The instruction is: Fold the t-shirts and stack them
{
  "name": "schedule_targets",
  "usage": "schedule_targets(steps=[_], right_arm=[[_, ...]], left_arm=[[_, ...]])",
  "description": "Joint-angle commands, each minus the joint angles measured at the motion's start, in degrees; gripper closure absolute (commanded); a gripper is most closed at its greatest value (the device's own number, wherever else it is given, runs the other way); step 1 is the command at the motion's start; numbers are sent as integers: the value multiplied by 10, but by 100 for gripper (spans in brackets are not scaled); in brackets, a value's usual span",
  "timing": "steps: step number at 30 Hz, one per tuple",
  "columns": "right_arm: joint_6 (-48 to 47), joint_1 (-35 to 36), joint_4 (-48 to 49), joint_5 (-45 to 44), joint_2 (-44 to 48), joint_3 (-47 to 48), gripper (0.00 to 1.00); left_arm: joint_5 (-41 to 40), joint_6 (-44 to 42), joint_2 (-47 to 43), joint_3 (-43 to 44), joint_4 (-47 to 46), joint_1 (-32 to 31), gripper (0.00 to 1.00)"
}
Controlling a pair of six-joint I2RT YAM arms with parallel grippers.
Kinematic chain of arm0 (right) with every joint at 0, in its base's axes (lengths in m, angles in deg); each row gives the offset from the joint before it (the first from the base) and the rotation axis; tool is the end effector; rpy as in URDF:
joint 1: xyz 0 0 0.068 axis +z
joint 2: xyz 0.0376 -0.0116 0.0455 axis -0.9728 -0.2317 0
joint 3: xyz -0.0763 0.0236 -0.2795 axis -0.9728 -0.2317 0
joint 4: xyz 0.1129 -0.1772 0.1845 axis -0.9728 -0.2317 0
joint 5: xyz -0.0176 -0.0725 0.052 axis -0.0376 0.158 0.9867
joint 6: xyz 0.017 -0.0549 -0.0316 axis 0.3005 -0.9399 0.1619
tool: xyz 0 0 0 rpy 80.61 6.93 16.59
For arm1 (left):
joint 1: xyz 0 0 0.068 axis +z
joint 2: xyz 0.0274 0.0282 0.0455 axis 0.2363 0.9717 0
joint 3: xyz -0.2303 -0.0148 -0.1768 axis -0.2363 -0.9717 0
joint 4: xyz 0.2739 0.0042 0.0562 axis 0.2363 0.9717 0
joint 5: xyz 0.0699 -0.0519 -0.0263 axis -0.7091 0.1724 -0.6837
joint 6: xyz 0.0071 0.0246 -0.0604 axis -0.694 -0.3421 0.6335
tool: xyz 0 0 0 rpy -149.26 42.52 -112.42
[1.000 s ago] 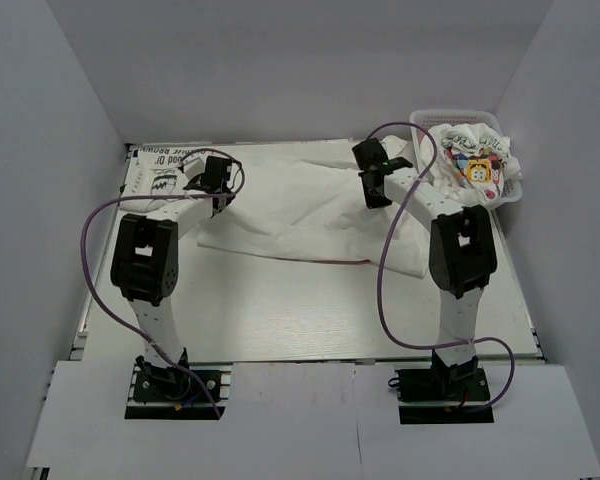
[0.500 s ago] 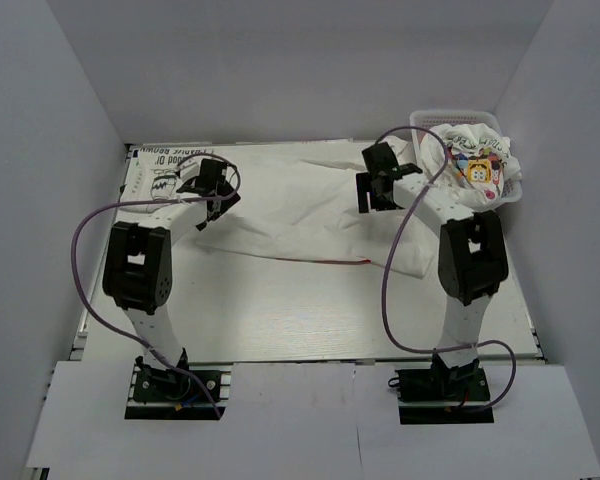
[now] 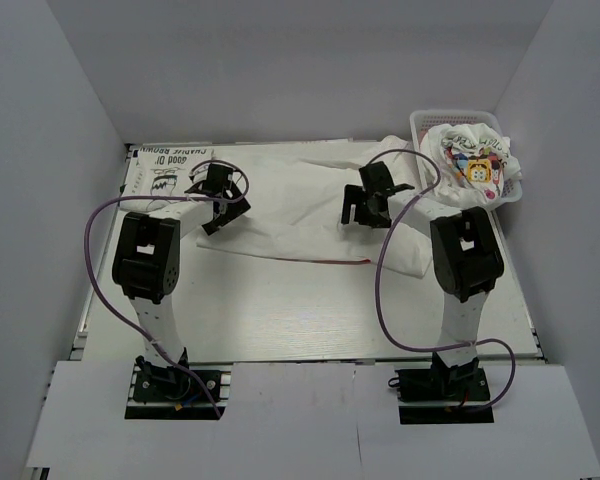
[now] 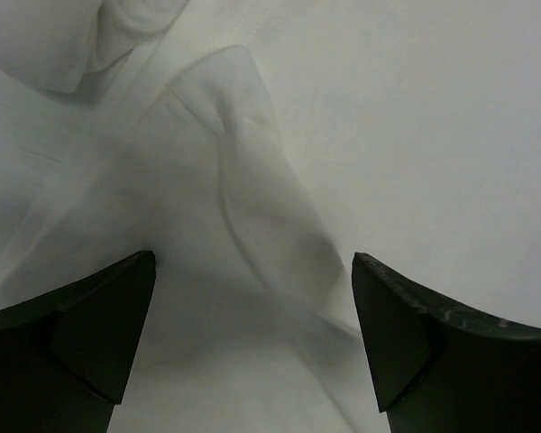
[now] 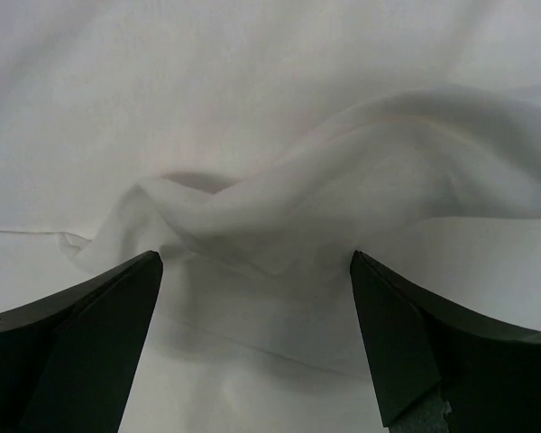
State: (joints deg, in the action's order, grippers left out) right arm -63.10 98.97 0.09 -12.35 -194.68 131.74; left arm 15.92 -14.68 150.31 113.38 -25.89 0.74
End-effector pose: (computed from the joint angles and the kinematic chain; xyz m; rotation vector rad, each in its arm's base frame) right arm 0.4274 0.1680 0.1802 0.0191 2.4966 0.1374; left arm 0.4272 -0.0855 0.1567 -0.7302 2.4307 -0.0659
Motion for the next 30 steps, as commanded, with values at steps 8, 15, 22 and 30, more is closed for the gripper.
schedule_targets(steps=[8, 15, 22, 30], right_arm=[[80, -7, 259, 32, -22, -9, 10], [90, -11, 338, -29, -99, 74, 10], [10, -12, 260, -56, -4, 15, 10], [71, -26, 218, -29, 206, -262, 10]], left_arm=[[-41, 6, 1, -31, 38, 9, 0], [-56, 6, 1, -21, 50, 9, 0], [-58, -4, 11, -10, 63, 9, 0], [-20, -11, -26, -63, 37, 9, 0]])
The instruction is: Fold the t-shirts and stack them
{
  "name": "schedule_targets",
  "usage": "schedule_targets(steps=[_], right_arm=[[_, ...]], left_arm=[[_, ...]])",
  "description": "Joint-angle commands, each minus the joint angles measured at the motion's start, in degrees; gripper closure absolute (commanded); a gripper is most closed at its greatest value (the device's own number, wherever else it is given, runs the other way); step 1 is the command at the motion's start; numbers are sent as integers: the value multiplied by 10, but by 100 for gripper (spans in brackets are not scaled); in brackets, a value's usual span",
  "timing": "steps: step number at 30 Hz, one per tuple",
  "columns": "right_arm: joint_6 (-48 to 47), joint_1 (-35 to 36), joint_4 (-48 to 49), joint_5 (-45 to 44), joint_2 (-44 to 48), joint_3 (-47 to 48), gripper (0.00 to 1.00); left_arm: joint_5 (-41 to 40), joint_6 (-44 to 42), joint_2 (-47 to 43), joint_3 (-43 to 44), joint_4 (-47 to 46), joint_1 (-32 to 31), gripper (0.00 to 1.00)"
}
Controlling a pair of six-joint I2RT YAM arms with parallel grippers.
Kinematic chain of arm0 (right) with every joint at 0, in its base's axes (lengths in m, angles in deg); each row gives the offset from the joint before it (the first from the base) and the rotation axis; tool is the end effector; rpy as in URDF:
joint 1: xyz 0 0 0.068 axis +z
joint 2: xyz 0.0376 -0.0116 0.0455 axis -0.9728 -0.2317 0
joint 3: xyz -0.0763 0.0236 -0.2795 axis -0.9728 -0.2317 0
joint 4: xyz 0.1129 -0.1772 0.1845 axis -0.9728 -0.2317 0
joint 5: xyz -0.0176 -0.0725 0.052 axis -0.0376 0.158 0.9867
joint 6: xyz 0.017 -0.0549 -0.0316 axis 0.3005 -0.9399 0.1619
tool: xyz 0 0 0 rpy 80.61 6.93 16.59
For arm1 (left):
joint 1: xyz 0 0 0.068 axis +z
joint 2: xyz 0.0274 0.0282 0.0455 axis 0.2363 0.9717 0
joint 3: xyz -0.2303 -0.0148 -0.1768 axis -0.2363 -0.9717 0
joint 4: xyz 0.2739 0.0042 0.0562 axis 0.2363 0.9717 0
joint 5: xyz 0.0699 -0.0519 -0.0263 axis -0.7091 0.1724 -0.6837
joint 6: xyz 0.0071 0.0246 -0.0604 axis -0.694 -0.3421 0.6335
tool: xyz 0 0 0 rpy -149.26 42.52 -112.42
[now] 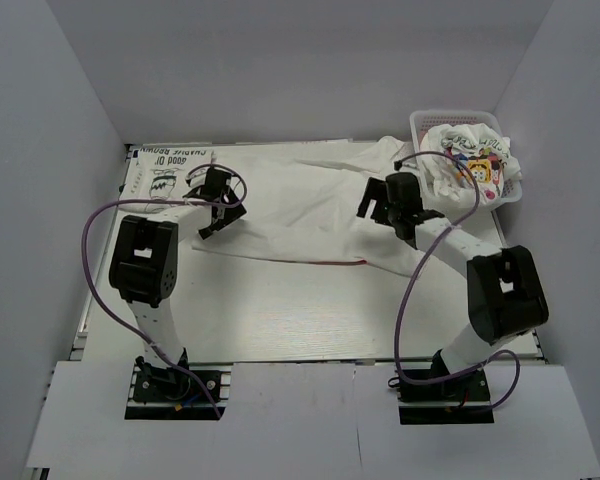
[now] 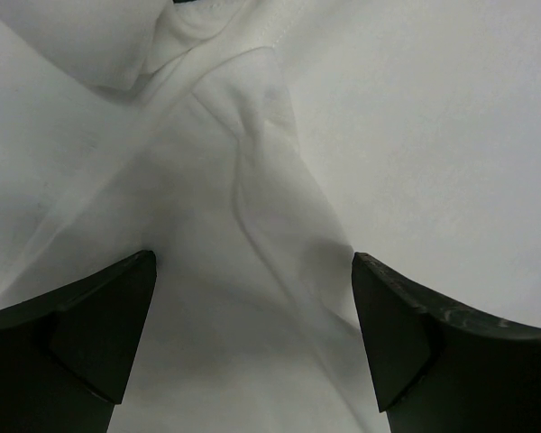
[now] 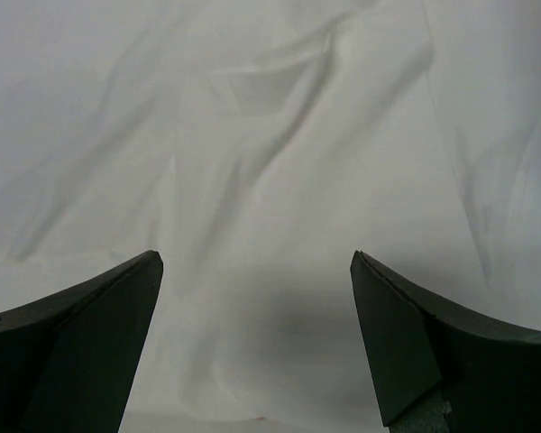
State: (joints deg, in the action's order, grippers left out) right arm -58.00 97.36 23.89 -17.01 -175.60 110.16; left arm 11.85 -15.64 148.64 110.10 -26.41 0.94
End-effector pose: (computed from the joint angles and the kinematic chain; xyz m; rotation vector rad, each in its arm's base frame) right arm 0.3730 0.1292 0.2252 0.2218 2.1156 0.2444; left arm 0.4150 -0.0775 0.1523 -0.7316 2.4166 0.0355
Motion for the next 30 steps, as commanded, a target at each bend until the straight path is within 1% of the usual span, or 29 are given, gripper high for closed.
schedule_targets(steps=[1, 3, 4, 5, 7, 9, 11, 12, 13, 14, 15, 16, 17, 18, 19, 20, 21, 22, 23, 24, 25, 28, 30], right_arm=[[25, -15, -31, 31, 17, -62, 10], [55, -26, -29, 33, 18, -84, 10], [71, -35, -52, 41, 14, -106, 10], [82, -51, -52, 49, 10, -113, 10], [89, -70, -57, 95, 6, -134, 10], [100, -77, -59, 110, 10, -149, 10], [110, -91, -78, 121, 14, -185, 10], [124, -90, -89, 136, 44, -190, 10], [133, -91, -123, 107, 59, -209, 10], [140, -96, -133, 105, 75, -233, 10], [156, -99, -145, 87, 130, -255, 10], [162, -102, -184, 82, 149, -265, 10], [169, -106, -192, 79, 190, -298, 10], [173, -107, -197, 89, 232, -310, 10], [173, -111, -204, 98, 250, -323, 10], [177, -119, -216, 105, 290, -354, 10], [184, -117, -231, 105, 310, -362, 10], [193, -121, -243, 102, 357, -367, 10], [198, -121, -277, 91, 371, -377, 10], [199, -122, -284, 87, 385, -379, 10], [194, -122, -289, 85, 421, -380, 10], [177, -122, -294, 83, 459, -369, 10], [143, -120, -268, 81, 477, -348, 10]], left_arm=[[21, -1, -14, -45, 42, 7, 0], [26, -1, -20, -58, 42, 7, 0], [36, -1, -20, -76, 42, 7, 0], [42, -1, -28, -85, 37, 7, 0], [53, 5, -39, -116, 37, 2, 0], [53, 11, -60, -148, 37, 2, 0], [53, 18, -77, -165, 37, -4, 0], [53, 25, -92, -184, 37, -4, 0], [53, 31, -100, -193, 46, -4, 0], [53, 37, -108, -209, 62, -4, 0], [53, 42, -116, -217, 71, -4, 0], [53, 51, -135, -226, 80, 2, 0], [46, 51, -146, -248, 85, 2, 0], [54, 56, -158, -259, 85, 2, 0], [54, 56, -170, -269, 85, -4, 0], [72, 63, -196, -289, 94, -5, 0], [80, 63, -208, -301, 99, -5, 0], [87, 69, -220, -325, 99, -5, 0], [93, 75, -245, -336, 99, -5, 0], [93, 75, -257, -346, 114, -5, 0], [93, 75, -267, -358, 120, -5, 0], [93, 81, -309, -358, 134, -5, 0], [64, 81, -328, -345, 129, -5, 0]])
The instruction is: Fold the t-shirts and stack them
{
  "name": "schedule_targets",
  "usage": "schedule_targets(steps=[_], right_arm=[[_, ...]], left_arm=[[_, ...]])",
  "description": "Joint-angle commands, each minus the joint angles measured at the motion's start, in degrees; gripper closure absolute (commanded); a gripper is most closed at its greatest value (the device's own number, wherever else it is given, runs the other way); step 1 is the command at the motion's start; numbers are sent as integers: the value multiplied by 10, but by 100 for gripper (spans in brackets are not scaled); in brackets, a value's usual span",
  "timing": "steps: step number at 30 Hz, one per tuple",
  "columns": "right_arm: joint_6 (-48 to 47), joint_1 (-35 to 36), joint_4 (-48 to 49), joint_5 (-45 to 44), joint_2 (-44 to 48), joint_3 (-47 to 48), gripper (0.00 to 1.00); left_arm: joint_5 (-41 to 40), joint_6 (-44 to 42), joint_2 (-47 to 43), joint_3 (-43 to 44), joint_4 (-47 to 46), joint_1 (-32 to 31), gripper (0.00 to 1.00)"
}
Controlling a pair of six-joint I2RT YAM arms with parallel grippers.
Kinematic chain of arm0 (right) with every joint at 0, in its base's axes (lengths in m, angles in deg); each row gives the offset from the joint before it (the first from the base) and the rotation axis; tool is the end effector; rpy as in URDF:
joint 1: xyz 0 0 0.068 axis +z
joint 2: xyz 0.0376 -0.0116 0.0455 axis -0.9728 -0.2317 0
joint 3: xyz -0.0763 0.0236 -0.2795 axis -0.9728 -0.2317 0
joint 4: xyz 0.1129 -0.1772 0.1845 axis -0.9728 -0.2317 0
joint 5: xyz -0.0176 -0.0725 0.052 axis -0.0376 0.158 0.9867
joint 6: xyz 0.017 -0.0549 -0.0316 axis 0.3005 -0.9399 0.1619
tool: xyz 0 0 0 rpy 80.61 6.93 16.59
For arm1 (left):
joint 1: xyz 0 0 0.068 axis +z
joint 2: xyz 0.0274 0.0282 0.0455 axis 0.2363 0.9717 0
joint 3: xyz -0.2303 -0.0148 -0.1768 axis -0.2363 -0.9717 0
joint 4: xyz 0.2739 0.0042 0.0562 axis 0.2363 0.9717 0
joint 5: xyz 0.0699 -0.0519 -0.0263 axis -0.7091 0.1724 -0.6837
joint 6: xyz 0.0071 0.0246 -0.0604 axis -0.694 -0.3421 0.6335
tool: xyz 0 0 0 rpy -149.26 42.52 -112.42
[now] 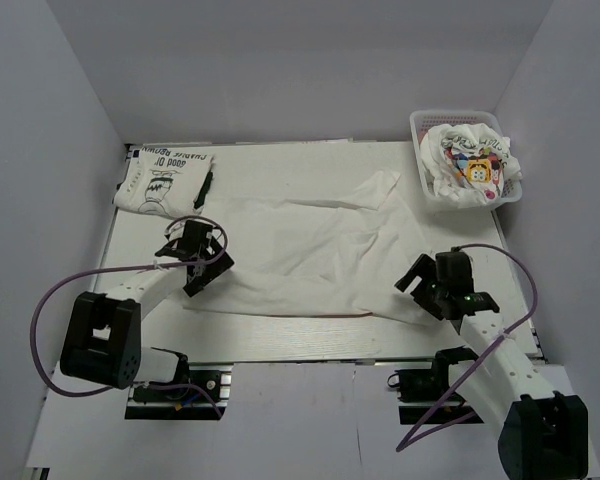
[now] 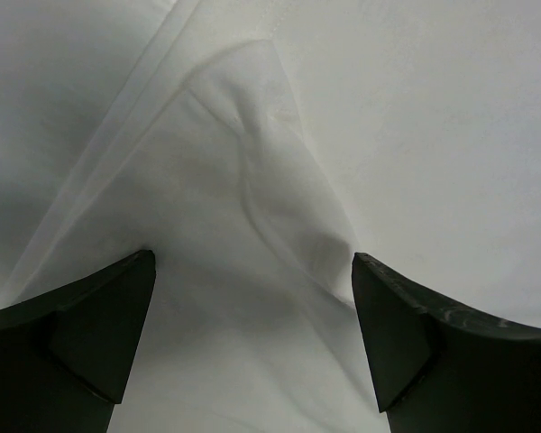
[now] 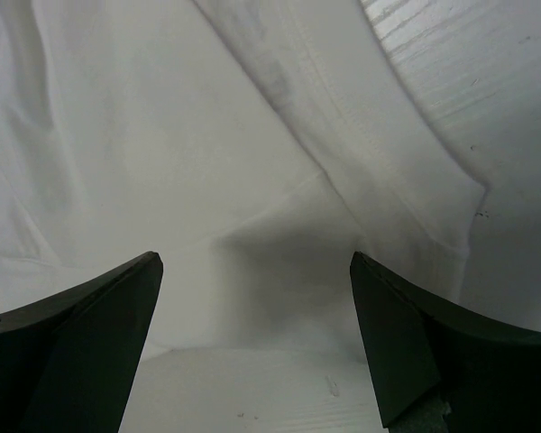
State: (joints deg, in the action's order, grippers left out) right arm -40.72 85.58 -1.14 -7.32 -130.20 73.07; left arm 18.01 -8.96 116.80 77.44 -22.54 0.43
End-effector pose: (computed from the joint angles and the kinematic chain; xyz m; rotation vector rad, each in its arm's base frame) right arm 0.1762 0.0250 0.1637 0.7402 2.3388 0.3439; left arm 0.2529 -0.0488 0.1535 -0.8522 2.5029 -0.0812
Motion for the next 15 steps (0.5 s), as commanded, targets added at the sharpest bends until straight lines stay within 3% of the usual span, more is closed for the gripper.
schedule_targets(steps=[1, 9, 15], right_arm=[[-44, -2, -3, -16, 23, 30, 10], [-137, 4, 74, 12, -33, 153, 10], [-154, 20, 139, -8, -138, 220, 10]], left_arm=[[-12, 14, -25, -2, 76, 1, 0], [-72, -16, -22, 110, -1, 8, 0], [-145, -35, 113, 284, 31, 18, 0]])
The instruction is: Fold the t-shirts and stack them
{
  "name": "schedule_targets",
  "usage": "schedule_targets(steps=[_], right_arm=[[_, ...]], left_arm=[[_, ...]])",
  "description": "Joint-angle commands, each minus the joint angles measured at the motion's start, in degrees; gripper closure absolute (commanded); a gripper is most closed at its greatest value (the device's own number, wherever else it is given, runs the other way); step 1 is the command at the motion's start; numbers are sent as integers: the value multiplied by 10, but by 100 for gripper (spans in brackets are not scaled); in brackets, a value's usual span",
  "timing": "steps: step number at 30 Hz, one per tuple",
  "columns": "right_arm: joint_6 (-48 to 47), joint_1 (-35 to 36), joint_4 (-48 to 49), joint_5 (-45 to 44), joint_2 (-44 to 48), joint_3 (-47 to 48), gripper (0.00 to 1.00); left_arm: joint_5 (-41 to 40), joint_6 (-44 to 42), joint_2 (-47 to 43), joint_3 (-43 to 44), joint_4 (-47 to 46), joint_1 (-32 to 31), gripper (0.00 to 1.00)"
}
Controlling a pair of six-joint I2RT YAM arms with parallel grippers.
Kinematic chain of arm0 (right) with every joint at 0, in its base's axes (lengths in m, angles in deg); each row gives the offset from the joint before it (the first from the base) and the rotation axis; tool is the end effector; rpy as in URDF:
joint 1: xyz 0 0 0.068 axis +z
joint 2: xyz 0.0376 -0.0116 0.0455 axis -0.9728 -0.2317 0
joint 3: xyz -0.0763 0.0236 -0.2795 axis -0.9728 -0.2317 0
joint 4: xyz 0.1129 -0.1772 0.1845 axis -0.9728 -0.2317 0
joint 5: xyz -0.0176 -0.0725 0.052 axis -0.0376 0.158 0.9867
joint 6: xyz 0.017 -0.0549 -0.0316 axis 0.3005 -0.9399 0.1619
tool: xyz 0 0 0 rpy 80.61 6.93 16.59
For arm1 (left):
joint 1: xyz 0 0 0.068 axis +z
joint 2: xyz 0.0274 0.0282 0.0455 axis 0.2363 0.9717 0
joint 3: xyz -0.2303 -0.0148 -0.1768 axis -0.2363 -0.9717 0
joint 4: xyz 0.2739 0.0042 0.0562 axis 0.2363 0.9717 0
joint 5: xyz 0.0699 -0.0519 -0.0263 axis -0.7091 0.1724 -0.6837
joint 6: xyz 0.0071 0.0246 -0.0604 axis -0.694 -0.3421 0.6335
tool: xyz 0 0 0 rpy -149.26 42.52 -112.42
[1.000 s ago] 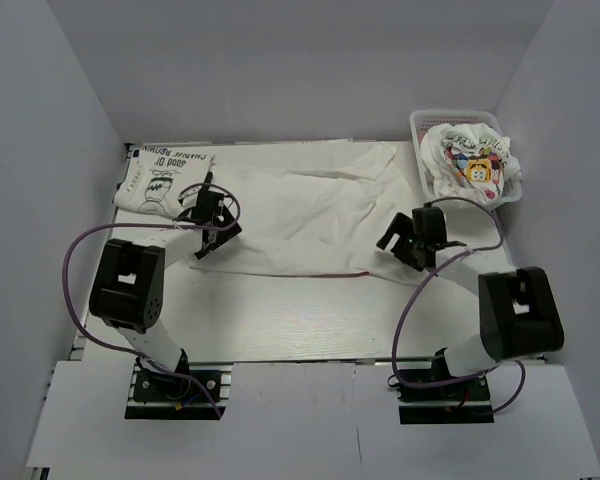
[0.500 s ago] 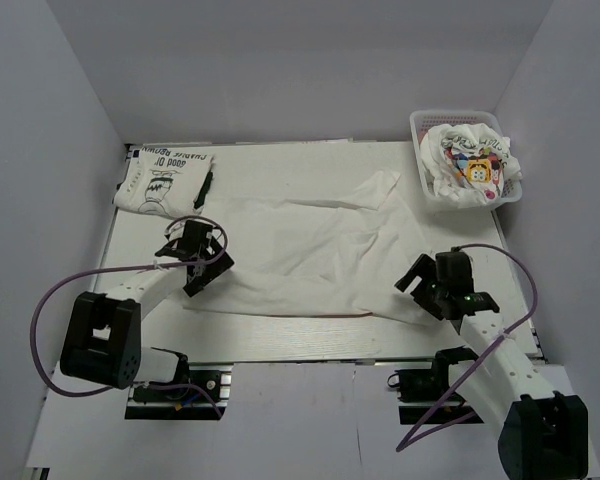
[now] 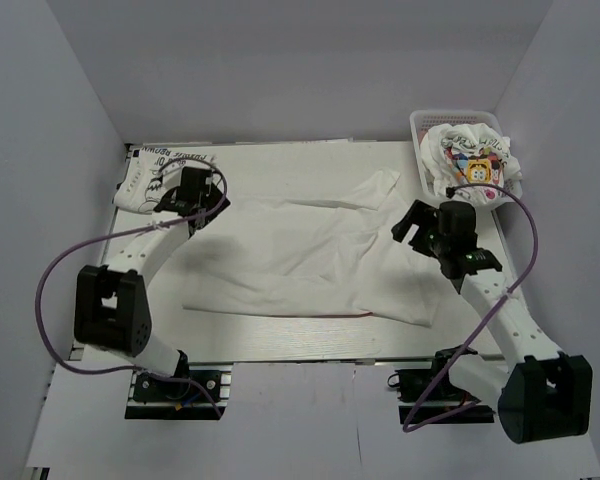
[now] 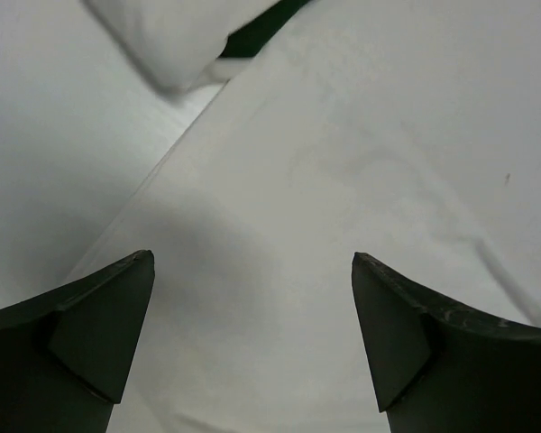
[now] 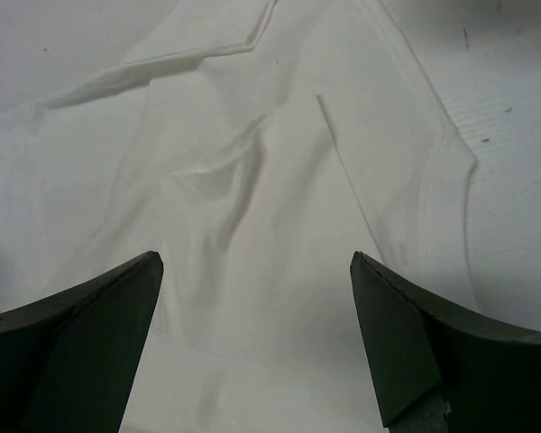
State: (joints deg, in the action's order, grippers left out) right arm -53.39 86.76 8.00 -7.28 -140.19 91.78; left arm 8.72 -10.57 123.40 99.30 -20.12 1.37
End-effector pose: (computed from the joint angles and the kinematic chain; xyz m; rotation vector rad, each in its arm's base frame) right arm 0.2462 0.0413 0.2635 0.4040 2.0951 0.3643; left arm 0.3320 -0.0535 0.2430 -0.8479 2.2241 -0.0303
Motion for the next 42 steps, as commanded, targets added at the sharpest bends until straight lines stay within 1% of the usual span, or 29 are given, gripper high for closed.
schedule_targets(steps=[1, 2, 3, 4, 5, 6, 8, 10, 11, 12, 13, 15, 16, 17, 19, 21, 23, 25, 28, 29, 30, 31, 32, 33, 34, 35, 36, 39, 42], right_arm=[[-29, 13, 61, -9, -49, 52, 10], [-31, 14, 71, -9, -58, 60, 10], [-38, 16, 76, -8, -87, 75, 10], [-42, 21, 89, -15, -98, 92, 10], [-48, 20, 91, -17, -108, 98, 10], [-54, 22, 93, -25, -140, 118, 10], [-65, 25, 97, -38, -176, 156, 10], [-72, 25, 94, -53, -230, 177, 10], [-71, 26, 85, -58, -241, 211, 10], [-72, 26, 85, -70, -255, 220, 10], [-73, 27, 82, -81, -292, 230, 10], [-73, 26, 76, -94, -318, 274, 10], [-75, 26, 74, -95, -355, 297, 10], [-75, 27, 72, -92, -367, 308, 10], [-81, 28, 66, -84, -401, 346, 10], [-81, 29, 61, -84, -444, 383, 10], [-89, 29, 35, -84, -481, 416, 10], [-98, 30, -12, -108, -532, 480, 10], [-105, 29, -32, -125, -585, 536, 10], [-106, 27, -35, -126, -596, 559, 10], [-104, 28, -39, -124, -616, 568, 10], [-103, 28, -49, -125, -639, 606, 10], [-102, 29, -55, -126, -651, 620, 10], [-93, 29, -68, -132, -673, 634, 10], [-89, 29, -77, -140, -696, 646, 10], [-84, 29, -101, -151, -705, 682, 10], [-68, 28, -107, -156, -718, 689, 10], [-51, 22, -113, -167, -723, 672, 10], [-54, 26, -86, -161, -711, 638, 10]], left_arm=[[-52, -26, 67, 85, 12, 9, 0], [-52, -26, 107, 105, 12, 14, 0], [-52, -44, 125, 138, 12, 14, 0], [-43, -54, 145, 155, 4, 14, 0], [-35, -60, 165, 196, 11, 14, 0], [-29, -74, 203, 216, 17, 14, 0], [-29, -80, 238, 262, 17, 14, 0], [-23, -85, 285, 287, 17, 14, 1], [-23, -85, 301, 317, 17, 14, 3], [-23, -85, 316, 332, 36, 14, 3], [-33, -85, 330, 347, 42, 14, 4], [-51, -85, 373, 392, 66, 9, 4], [-52, -85, 387, 405, 71, 9, 5], [-52, -90, 400, 432, 78, 9, 5], [-52, -90, 433, 454, 91, 9, 6], [-52, -90, 448, 469, 98, 9, 11], [-43, -90, 462, 474, 98, 9, 16], [-43, -90, 468, 474, 98, 9, 18], [-36, -90, 474, 474, 103, 9, 29], [-29, -90, 474, 467, 103, 9, 37], [-29, -90, 479, 467, 103, 9, 41], [-23, -90, 479, 462, 103, 9, 44], [-18, -90, 479, 462, 103, 9, 47], [-18, -90, 484, 462, 103, 9, 54], [-18, -90, 484, 462, 103, 9, 58], [-18, -90, 489, 467, 109, 9, 65], [-18, -90, 490, 467, 109, 9, 73], [-13, -90, 483, 467, 109, 9, 100], [-13, -96, 468, 454, 109, 9, 100]])
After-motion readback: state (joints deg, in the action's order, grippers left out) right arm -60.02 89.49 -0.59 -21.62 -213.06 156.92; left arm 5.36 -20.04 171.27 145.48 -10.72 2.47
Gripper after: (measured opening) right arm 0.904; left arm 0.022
